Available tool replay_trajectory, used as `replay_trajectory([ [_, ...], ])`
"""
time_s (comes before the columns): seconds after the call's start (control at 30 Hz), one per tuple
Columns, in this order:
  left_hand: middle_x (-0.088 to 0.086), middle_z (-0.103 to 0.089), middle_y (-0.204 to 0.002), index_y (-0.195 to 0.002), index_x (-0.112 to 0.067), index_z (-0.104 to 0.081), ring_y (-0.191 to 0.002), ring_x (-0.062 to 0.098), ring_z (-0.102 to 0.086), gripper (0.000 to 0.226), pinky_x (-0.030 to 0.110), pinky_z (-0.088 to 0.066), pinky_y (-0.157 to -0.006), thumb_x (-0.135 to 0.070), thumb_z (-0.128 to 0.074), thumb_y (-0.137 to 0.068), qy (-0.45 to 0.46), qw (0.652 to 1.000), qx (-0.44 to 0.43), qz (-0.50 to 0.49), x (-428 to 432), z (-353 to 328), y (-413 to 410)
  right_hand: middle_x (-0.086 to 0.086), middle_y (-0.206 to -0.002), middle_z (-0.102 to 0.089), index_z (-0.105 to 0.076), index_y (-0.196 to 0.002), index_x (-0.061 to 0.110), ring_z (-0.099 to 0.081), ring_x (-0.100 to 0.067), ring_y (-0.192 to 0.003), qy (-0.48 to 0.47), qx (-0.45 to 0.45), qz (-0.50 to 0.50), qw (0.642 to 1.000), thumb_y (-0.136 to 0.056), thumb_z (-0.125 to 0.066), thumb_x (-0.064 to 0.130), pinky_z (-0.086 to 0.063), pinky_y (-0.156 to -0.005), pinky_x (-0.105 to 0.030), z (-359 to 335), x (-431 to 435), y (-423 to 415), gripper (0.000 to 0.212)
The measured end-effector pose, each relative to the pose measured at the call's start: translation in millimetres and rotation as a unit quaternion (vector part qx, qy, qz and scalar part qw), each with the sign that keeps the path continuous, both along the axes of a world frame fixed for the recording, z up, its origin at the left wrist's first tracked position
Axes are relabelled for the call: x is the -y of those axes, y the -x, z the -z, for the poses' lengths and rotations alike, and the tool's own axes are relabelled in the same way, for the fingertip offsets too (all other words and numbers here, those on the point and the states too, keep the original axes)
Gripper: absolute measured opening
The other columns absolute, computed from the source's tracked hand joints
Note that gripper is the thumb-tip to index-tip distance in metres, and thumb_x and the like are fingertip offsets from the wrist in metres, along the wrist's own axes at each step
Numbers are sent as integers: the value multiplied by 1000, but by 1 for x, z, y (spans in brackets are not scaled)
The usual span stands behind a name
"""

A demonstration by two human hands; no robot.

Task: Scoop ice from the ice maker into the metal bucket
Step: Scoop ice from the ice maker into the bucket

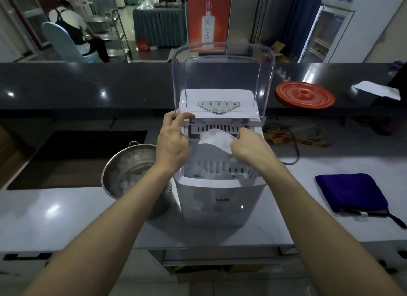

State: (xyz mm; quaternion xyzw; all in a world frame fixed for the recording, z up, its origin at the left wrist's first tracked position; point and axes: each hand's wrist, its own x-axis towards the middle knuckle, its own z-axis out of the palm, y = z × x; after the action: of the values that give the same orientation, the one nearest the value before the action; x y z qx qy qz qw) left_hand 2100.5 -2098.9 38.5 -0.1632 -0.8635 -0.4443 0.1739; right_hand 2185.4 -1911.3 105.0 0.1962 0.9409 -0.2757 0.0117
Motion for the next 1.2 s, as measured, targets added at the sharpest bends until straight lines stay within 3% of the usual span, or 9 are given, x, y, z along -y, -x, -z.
replay_trajectory([
  [0.1,-5,-46,-148,-131,-34,-66,-123,9,-54,64,45,-57,-95,7,-37,-91,2,1000,1,-8,0,-1,0,-3,-98,-56,-56,-112,14,-51,-15,-78,0,-6,-10,1000,-96,-46,11,-34,-55,-33,-3,-3,3,19],
  [0.2,-5,-44,-153,-132,-35,-65,-133,12,-52,65,39,-55,-98,9,-38,-93,7,1000,7,-6,0,-2,-1,-4,-97,-61,-57,-110,14,-58,-19,-81,-1,-7,-23,1000,-96,-47,12,-40,-57,-34,-6,-5,5,17],
  [0.47,-11,-41,-153,-129,-41,-68,-126,-14,-42,67,19,-43,-99,8,-37,-95,-26,999,33,17,7,0,5,-9,-99,-68,-60,-107,13,-65,-28,-88,18,-17,-16,1000,-91,-48,12,-44,-61,-36,-21,0,-3,20],
  [0.53,-15,-45,-151,-126,-44,-72,-132,-17,-42,68,15,-39,-106,8,-39,-97,-48,995,65,58,15,0,16,-8,-99,-68,-60,-104,13,-63,-27,-90,13,-21,-10,1000,-92,-48,13,-45,-63,-36,-24,4,-3,17],
  [0.6,-16,-57,-148,-121,-45,-76,-136,0,-56,66,29,-47,-115,7,-42,-100,-92,984,106,108,30,-5,27,-7,-97,-68,-61,-100,13,-62,-25,-88,2,-26,-5,1000,-93,-49,14,-44,-62,-36,-28,10,-2,14],
  [0.67,-11,-62,-148,-117,-42,-79,-133,11,-64,59,38,-55,-110,4,-43,-107,-122,975,117,143,53,-14,34,-6,-95,-69,-63,-98,14,-62,-24,-86,-5,-33,6,999,-92,-49,14,-47,-63,-37,-32,21,-1,14],
  [0.77,-4,-65,-147,-115,-29,-80,-132,12,-65,53,39,-60,-103,7,-42,-109,-158,969,104,157,92,-26,41,-5,-93,-72,-63,-94,16,-64,-27,-88,-5,-45,29,999,-91,-48,15,-54,-74,-40,-38,43,1,16],
  [0.87,-1,-72,-136,-113,-20,-80,-126,13,-69,49,48,-60,-103,10,-42,-107,-159,969,106,158,133,-29,57,-5,-94,-72,-62,-93,18,-65,-27,-89,5,-55,55,997,-90,-47,18,-51,-72,-38,-41,73,5,15],
  [1.2,-4,-79,-114,-104,-29,-81,-115,13,-74,48,46,-63,-98,6,-48,-106,-118,967,169,152,215,6,85,-8,-96,-71,-58,-90,17,-65,-32,-91,38,-45,92,994,-87,-48,19,-58,-82,-48,-13,171,11,11],
])
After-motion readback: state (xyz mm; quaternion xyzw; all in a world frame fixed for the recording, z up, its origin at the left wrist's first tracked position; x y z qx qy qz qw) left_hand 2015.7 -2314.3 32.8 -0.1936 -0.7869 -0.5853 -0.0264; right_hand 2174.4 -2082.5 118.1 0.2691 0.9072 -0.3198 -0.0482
